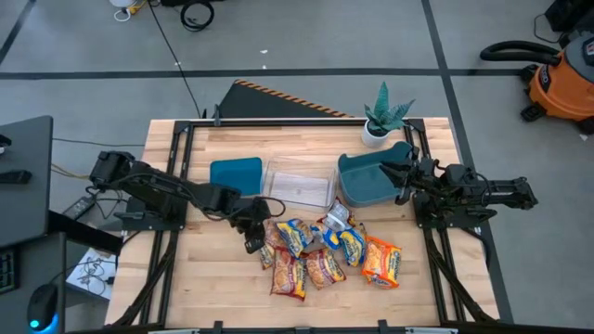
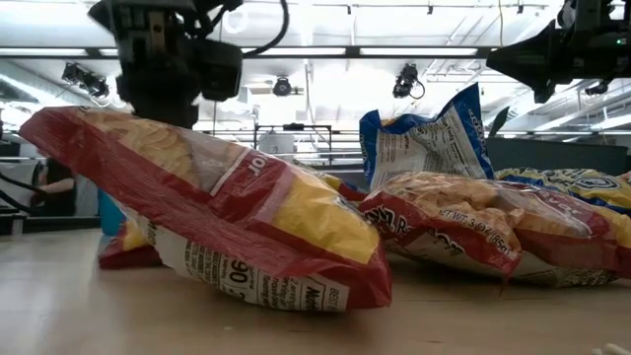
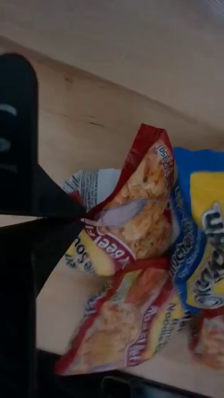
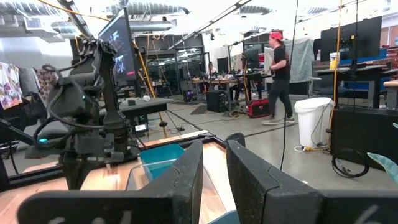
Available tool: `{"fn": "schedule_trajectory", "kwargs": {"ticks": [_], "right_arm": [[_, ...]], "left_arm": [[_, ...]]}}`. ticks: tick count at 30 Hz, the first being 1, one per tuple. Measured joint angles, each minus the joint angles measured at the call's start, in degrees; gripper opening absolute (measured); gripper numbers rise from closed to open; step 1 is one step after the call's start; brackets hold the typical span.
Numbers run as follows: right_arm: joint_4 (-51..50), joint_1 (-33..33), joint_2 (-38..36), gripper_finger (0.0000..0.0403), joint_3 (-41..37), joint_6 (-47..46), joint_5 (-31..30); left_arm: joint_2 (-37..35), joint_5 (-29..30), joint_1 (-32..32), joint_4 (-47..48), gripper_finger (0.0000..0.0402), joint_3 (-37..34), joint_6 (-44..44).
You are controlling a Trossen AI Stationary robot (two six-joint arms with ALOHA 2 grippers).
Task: Sort Maruchan noodles
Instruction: Put the red noodle pack into the transparent bin
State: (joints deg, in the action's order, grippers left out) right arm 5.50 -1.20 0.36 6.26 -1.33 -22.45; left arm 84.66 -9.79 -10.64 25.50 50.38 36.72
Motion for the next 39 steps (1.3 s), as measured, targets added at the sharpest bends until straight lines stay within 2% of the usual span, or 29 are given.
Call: {"fn": "schedule_trajectory", "kwargs": {"ticks": [4, 7, 11, 17, 21, 24, 29, 39], "right_arm": [[0.0, 0.0, 0.0, 0.0078, 0.0, 0.0, 0.0], [0.0, 0.0, 0.0, 0.0078, 0.0, 0.0, 0.0], [0.0, 0.0, 0.0, 0.0078, 0.0, 0.0, 0.0], [0.0, 0.0, 0.0, 0.0078, 0.0, 0.0, 0.0], [0.0, 0.0, 0.0, 0.0078, 0.0, 0.0, 0.0], [0.0, 0.0, 0.0, 0.0078, 0.0, 0.0, 0.0], [0.0, 0.0, 0.0, 0.0078, 0.0, 0.0, 0.0], [0.4, 0.0, 0.0, 0.0078, 0.0, 0.0, 0.0]], "left_arm": [[0.0, -5.2, 2.0, 13.0, 0.0008, 7.1, -7.0], [0.0, -6.4, 3.8, 22.4, 0.0008, 13.6, -12.5], [0.0, -6.9, 6.2, 29.8, 0.0009, 22.2, -19.4], [0.0, -4.3, 9.2, 31.6, 0.0010, 32.3, -29.7], [0.0, 1.2, 11.4, 24.9, 0.0011, 35.0, -34.2], [0.2, 6.6, 13.3, 17.2, 0.0011, 35.0, -33.9], [4.3, 10.3, 16.5, 9.2, 0.0011, 35.0, -29.4], [15.3, 11.5, 19.8, 7.8, 0.0011, 34.9, -11.6]]}}
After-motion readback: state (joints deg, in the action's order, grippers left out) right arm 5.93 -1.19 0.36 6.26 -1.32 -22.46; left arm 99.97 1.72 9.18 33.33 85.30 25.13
